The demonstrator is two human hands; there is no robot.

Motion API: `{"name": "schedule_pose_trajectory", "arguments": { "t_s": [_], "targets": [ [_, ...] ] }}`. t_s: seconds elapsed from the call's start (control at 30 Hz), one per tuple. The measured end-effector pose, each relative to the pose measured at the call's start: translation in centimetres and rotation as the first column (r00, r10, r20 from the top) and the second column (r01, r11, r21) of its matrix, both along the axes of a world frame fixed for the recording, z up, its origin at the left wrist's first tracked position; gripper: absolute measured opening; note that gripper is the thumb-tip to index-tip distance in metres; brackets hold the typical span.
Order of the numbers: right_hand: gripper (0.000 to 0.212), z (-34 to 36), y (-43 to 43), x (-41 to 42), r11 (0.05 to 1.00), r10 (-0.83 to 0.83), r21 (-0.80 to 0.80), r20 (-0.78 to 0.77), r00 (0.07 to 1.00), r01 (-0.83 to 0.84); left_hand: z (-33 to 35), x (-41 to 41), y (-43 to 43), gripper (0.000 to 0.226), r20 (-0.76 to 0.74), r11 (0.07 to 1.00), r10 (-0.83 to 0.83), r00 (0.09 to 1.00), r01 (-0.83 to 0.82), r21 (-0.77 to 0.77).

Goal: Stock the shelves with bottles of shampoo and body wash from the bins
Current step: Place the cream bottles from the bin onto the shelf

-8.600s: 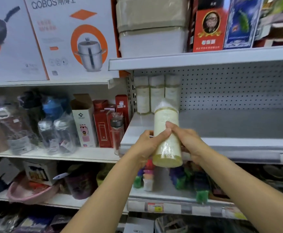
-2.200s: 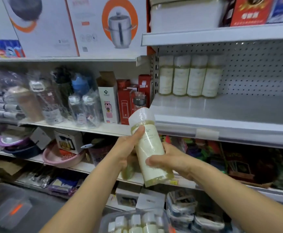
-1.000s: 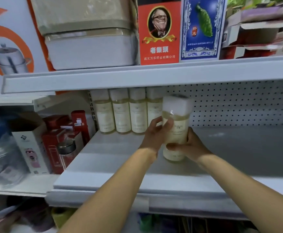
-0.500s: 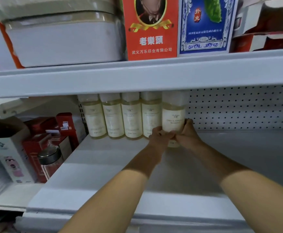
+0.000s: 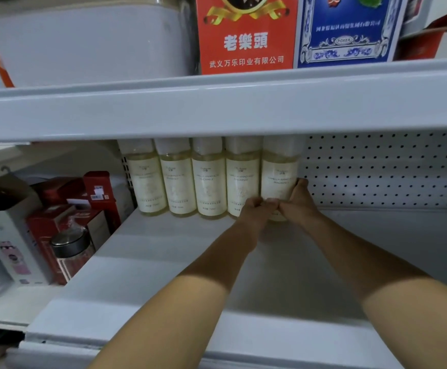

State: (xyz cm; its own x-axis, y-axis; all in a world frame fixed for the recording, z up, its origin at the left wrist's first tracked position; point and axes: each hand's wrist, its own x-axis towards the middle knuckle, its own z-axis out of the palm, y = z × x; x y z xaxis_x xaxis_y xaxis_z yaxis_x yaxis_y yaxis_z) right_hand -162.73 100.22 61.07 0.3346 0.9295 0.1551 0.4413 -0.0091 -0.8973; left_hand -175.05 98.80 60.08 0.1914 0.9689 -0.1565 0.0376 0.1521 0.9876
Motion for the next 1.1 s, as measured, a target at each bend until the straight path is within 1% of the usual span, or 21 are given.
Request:
{"name": "schedule_pose_trajectory", "arguments": {
  "t_s": [0.23,0.3,0.37,0.43,0.53,0.63,0.73,0.77,0.83,0.93,1.1],
  "targets": [
    [0.073,0.3,0.3,-0.4,0.999,-0.002,-0.034,0.005,1.0,0.002,0.7,-0.2,0.0,0.053,-0.03,1.0,0.019,0.999,-0.019,-0.022],
    [0.077,0.7,0.1,-0.6,0.998,-0.01,-0.06,0.012,1.0,0.011,1.2,-0.2,-0.3,0.053,-0.025,0.999,0.028,0.999,-0.029,-0.037],
    [0.084,0.9,-0.1,-0.8,0.995,0.002,-0.104,0.028,1.0,0.001,1.6,-0.5,-0.8,0.05,0.015,0.996,0.051,0.999,-0.05,-0.07],
    [0.084,1.1,-1.0,-1.0,0.987,-0.007,-0.16,0.07,0.997,0.018,2.0,-1.2,-1.6,0.04,0.09,0.99,0.084,0.992,-0.073,-0.118],
    [0.076,0.4,-3.1,-1.3,0.981,-0.001,-0.193,0.091,0.996,0.018,2.4,-2.7,-3.3,0.006,0.212,0.978,0.137,0.968,-0.097,-0.186],
    [0.079,-0.4,-5.3,-1.8,0.988,0.004,-0.157,0.015,1.0,-0.001,3.1,-4.6,-6.2,0.006,0.364,0.967,0.185,0.913,-0.103,-0.233],
    [0.069,-0.4,-8.3,-3.4,0.997,0.015,-0.076,-0.082,0.996,-0.022,3.5,-6.7,-9.2,0.012,0.491,0.968,0.195,0.849,-0.085,-0.238],
    [0.067,0.1,-9.8,-4.3,0.997,0.01,-0.08,-0.109,0.994,-0.019,3.6,-7.4,-10.2,0.017,0.518,0.966,0.211,0.829,-0.095,-0.242],
    [0.063,0.7,-12.1,-5.6,0.997,0.002,-0.07,-0.133,0.991,-0.012,3.7,-8.7,-12.2,0.019,0.56,0.959,0.251,0.789,-0.122,-0.257],
    [0.054,1.3,-15.1,-7.7,1.0,0.001,-0.007,-0.155,0.988,-0.003,3.3,-10.9,-15.5,0.023,0.605,0.956,0.273,0.748,-0.14,-0.258],
    [0.036,1.5,-20.9,-11.8,0.998,0.013,0.058,-0.242,0.97,0.001,1.9,-15.1,-20.9,0.021,0.612,0.964,0.257,0.748,-0.152,-0.218]
  ]
}}
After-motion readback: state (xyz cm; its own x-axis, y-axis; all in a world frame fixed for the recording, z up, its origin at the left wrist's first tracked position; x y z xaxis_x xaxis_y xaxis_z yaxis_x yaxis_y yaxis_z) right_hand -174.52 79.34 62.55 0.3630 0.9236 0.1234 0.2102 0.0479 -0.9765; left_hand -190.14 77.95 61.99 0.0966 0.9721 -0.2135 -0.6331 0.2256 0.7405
